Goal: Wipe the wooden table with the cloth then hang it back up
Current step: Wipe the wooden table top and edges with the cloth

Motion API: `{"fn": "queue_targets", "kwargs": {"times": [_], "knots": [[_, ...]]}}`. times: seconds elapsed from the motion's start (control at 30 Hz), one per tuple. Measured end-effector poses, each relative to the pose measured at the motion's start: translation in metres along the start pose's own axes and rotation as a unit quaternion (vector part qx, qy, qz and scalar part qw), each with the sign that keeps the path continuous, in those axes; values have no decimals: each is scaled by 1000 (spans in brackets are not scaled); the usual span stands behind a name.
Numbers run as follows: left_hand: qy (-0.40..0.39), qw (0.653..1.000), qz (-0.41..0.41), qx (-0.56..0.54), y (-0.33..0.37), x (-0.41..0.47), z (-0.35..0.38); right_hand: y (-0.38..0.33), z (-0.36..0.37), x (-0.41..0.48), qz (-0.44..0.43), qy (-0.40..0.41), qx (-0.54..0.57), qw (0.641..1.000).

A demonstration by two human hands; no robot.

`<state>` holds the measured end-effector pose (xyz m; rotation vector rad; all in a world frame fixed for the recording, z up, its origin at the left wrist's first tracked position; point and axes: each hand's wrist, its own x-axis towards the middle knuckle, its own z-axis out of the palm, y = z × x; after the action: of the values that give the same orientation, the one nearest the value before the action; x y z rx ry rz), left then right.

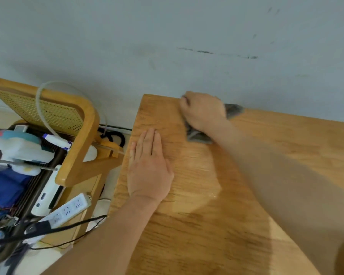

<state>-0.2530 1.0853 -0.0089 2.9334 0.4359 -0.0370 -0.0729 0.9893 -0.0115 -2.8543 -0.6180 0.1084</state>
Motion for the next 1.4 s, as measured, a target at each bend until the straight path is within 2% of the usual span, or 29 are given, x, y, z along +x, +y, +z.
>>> {"fn": "queue_targets", "kwargs": {"times": [0.1, 0.2, 0.27, 0.4, 0.47, 0.53, 0.67, 0.77, 0.83, 0.93, 1.1, 1.17, 1.23, 1.4], "knots": [[0, 1000, 5, -9, 1, 2, 0, 96, -30, -42, 113, 3, -43, 993], [1, 1000, 12, -17, 3, 1, -3, 123, -39, -50, 186, 1, -74, 980], [5, 1000, 10, -18, 4, 0, -4, 91, -25, -33, 160, 25, -85, 983], [15, 1000, 9, -23, 3, 0, -3, 10, 0, -15, 45, 54, -41, 997], [23, 999, 18, -27, 2, -3, -2, 16, -1, -18, -6, 44, -30, 999], [36, 998, 43, -31, 1, -7, -2, 54, -7, -30, -23, 47, -14, 999], [23, 997, 21, -71, 24, -8, -3, 162, -33, -68, 56, 54, -33, 996], [-16, 992, 94, -79, 97, -16, 3, 224, -55, -99, 120, 59, -57, 989], [-43, 984, 159, -67, 154, -24, 14, 245, -60, -108, 153, 66, -72, 983], [-65, 984, 155, -59, 205, -31, 27, 236, -53, -100, 192, 74, -87, 975], [-62, 989, 135, -15, 211, -28, 31, 173, -36, -80, 85, 63, -66, 992], [-59, 989, 132, -21, 211, -27, 31, 178, -37, -82, 35, 58, -41, 997], [-68, 989, 131, -17, 213, -27, 29, 210, -47, -93, 29, 62, -42, 997], [-67, 989, 132, -15, 214, -26, 27, 300, -75, -122, 206, 53, -76, 974]]}}
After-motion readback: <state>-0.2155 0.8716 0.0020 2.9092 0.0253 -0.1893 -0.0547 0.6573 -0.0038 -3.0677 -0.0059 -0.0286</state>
